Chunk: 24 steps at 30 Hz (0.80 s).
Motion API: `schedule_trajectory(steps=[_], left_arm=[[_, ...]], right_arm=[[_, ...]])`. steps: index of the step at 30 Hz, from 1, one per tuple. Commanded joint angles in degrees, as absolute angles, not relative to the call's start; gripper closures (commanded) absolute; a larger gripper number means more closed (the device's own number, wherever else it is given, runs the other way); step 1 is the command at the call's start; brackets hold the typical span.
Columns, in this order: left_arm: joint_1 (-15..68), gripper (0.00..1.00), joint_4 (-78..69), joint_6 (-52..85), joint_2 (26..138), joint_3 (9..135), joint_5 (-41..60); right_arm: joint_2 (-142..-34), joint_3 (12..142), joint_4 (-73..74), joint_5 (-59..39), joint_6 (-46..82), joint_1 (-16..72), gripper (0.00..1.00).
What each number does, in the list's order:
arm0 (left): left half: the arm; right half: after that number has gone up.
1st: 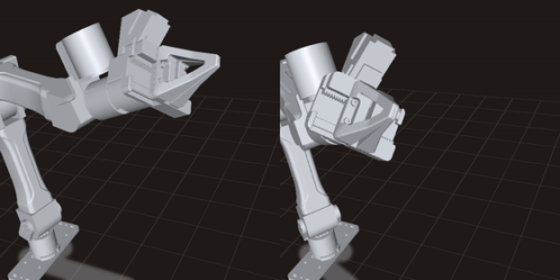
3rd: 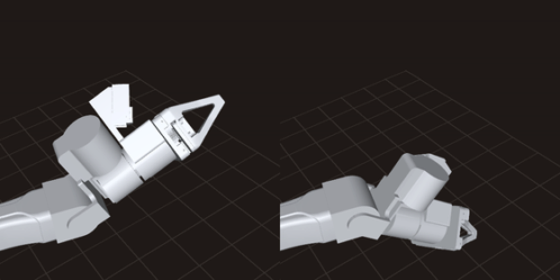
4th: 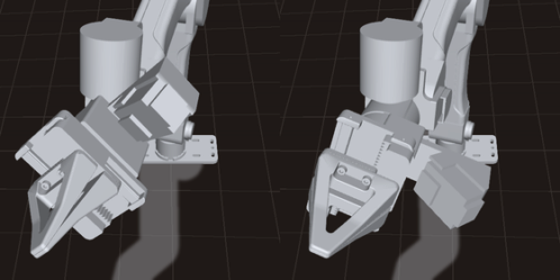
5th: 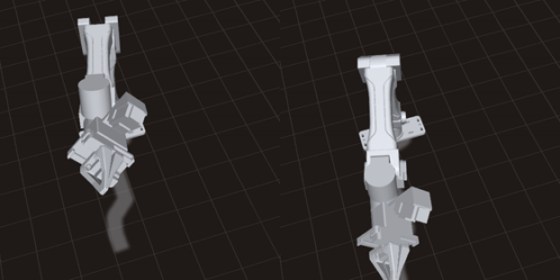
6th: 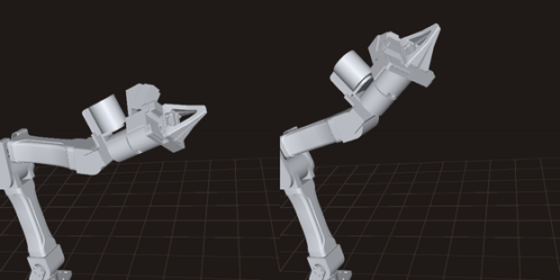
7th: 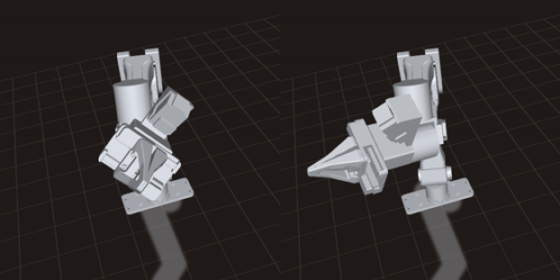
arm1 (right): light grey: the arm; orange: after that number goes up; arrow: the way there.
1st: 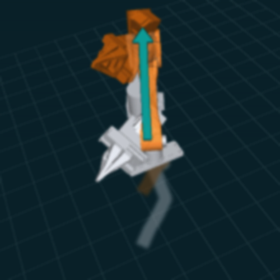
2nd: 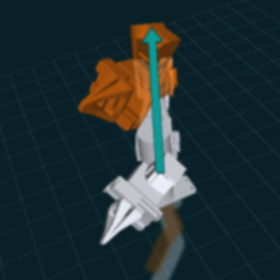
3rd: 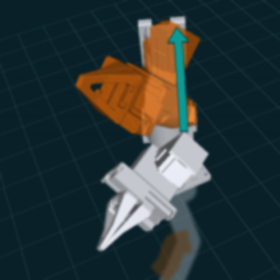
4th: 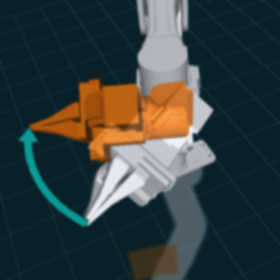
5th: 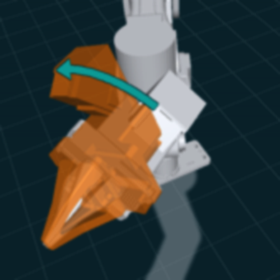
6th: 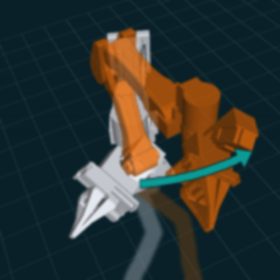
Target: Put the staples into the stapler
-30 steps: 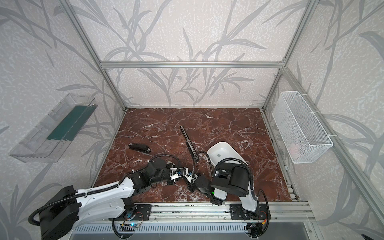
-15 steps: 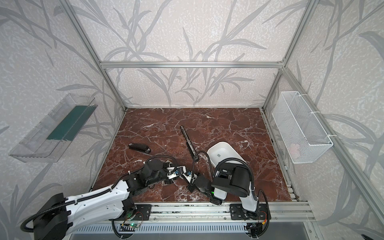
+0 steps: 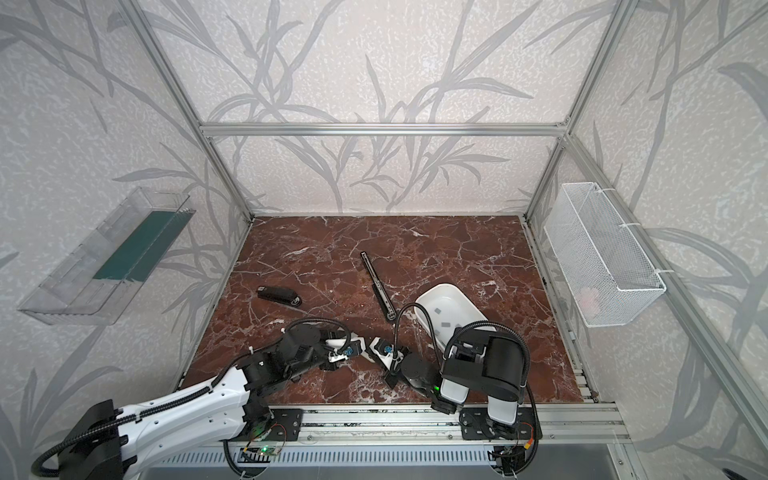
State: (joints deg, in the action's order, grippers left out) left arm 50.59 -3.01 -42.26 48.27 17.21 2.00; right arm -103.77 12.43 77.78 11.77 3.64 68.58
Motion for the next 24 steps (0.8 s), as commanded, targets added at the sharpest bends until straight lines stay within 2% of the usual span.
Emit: schedule_trajectory(steps=[1,5,14,21,24], left_arm=[[51.0,0.63,-6.6,-44.9,46.8,15.4,5.2],[53.1,0.62,-10.5,-44.6,47.9,14.6,2.8],[57.7,0.62,-17.2,-46.5,56.6,14.8,-3.9],[58.3,0.6,-9.9,-45.2,50.9,14.7,-0.9],[58.7,0.58,-11.2,-44.1,48.6,13.5,-1.8]], right_arm=[[-103.4,12.3,80.5,12.8,5.0,68.3,0.88],[-104.8,13.3,80.5,12.1,5.9,68.3,0.92],[-103.8,13.2,80.5,12.2,5.5,68.3,0.93],[-103.6,13.5,80.5,12.0,5.5,68.3,0.93],[-103.1,13.4,80.5,12.2,5.6,68.3,0.93]])
